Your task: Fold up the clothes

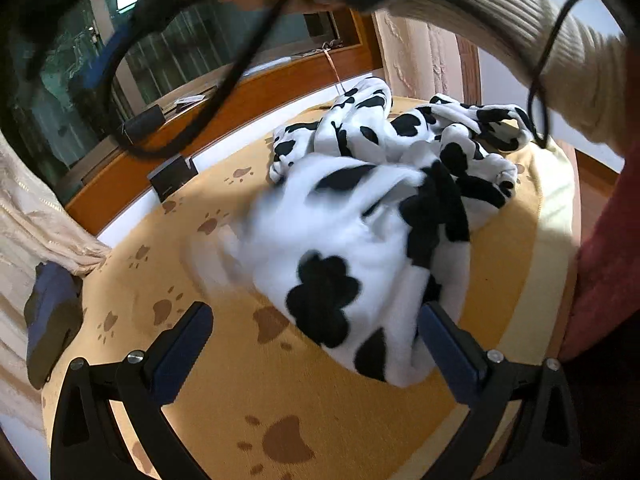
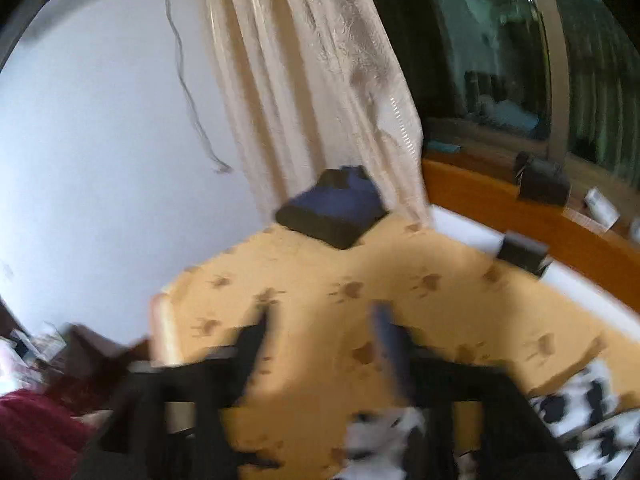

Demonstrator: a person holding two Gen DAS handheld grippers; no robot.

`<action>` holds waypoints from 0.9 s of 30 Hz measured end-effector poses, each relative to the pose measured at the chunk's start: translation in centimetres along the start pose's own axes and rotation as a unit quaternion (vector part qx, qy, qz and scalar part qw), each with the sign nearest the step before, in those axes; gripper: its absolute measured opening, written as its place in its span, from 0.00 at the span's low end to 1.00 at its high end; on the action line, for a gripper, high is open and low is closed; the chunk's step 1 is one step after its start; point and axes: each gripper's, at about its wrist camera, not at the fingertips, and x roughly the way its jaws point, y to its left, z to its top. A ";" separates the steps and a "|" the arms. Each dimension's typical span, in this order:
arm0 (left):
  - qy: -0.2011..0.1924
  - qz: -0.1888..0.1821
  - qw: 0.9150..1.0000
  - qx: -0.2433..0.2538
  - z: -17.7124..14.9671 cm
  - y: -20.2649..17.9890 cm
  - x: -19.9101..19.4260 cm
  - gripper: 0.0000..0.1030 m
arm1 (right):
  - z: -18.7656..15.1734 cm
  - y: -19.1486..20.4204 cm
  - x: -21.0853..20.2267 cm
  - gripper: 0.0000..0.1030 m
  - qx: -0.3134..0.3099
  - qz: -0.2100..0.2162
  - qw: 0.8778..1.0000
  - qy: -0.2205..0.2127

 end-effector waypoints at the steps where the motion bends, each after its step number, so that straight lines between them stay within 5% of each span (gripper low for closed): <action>1: 0.001 -0.001 1.000 -0.001 0.0 -0.1 0.1 1.00 | -0.4 0.0 -0.7 0.79 -0.004 -0.016 1.000 -0.008; 6: -0.001 -0.002 1.000 0.002 1.1 -0.6 1.3 1.00 | -2.6 -0.6 -4.5 0.79 -0.013 -0.086 0.995 -0.048; 11: -0.028 -0.013 1.000 -0.004 5.1 -1.1 2.4 1.00 | -10.0 -4.4 -13.7 0.79 0.048 -0.166 0.981 -0.085; 15: -0.035 -0.064 0.997 -0.008 8.7 -2.7 4.0 1.00 | -16.3 -6.0 -20.6 0.79 0.101 -0.209 0.966 -0.112; 22: 0.004 -0.152 0.988 0.003 11.2 -7.1 8.6 1.00 | -25.1 -9.6 -24.2 0.79 0.196 -0.216 0.948 -0.124; 24: 0.019 -0.142 0.990 0.016 11.1 -8.4 9.8 1.00 | -26.2 -10.2 -24.1 0.79 0.207 -0.207 0.948 -0.125; 27: 0.067 -0.069 0.994 0.045 10.0 -8.8 12.0 1.00 | -27.9 -11.1 -23.9 0.79 0.223 -0.192 0.947 -0.127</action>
